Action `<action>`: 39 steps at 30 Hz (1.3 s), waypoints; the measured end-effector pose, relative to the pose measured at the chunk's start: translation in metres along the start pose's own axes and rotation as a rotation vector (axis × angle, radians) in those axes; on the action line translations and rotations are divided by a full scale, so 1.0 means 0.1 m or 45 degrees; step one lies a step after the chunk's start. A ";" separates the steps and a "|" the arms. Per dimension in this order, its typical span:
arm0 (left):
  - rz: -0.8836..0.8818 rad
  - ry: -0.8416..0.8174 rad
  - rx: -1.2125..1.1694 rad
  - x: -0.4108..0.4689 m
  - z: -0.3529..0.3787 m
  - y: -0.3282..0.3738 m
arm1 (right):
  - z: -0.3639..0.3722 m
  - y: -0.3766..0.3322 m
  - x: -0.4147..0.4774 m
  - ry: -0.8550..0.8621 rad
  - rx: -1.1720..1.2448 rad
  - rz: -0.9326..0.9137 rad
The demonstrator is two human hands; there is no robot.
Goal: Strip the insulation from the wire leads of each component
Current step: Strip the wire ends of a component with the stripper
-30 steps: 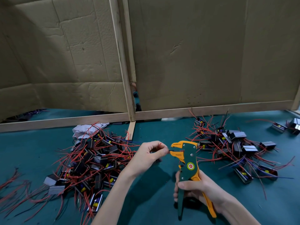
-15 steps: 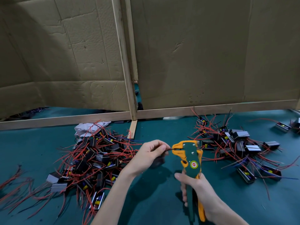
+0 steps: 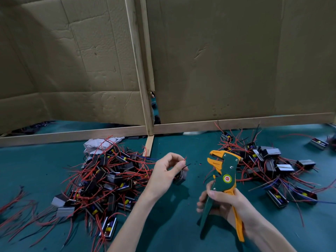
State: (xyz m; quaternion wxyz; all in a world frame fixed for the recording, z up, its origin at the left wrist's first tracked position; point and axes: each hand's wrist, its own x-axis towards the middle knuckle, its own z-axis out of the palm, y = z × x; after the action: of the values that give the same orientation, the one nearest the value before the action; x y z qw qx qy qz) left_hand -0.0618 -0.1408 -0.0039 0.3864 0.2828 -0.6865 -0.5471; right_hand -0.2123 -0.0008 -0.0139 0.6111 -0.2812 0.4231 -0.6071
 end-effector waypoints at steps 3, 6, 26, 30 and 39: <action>-0.049 -0.131 -0.039 -0.03 0.01 0.08 | -0.02 -0.03 -0.02 -0.057 -0.141 0.055; -0.083 -0.198 -0.050 -0.06 0.02 0.17 | -0.02 -0.02 -0.04 -0.101 -0.206 0.105; -0.149 -0.386 0.227 -0.07 -0.16 0.31 | 0.05 0.00 -0.11 -0.115 -0.446 0.232; -0.149 -0.438 0.195 -0.07 -0.24 0.33 | 0.16 0.05 -0.14 -0.008 -0.512 0.236; -0.168 -0.204 0.325 -0.04 -0.08 0.22 | 0.24 0.14 -0.05 -0.020 0.017 0.164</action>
State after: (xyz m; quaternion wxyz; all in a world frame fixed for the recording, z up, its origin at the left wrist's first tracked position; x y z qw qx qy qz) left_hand -0.0526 -0.1367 0.0175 0.2546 0.3295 -0.7590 -0.5005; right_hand -0.1842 0.0019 -0.0135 0.6538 -0.2541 0.4315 -0.5672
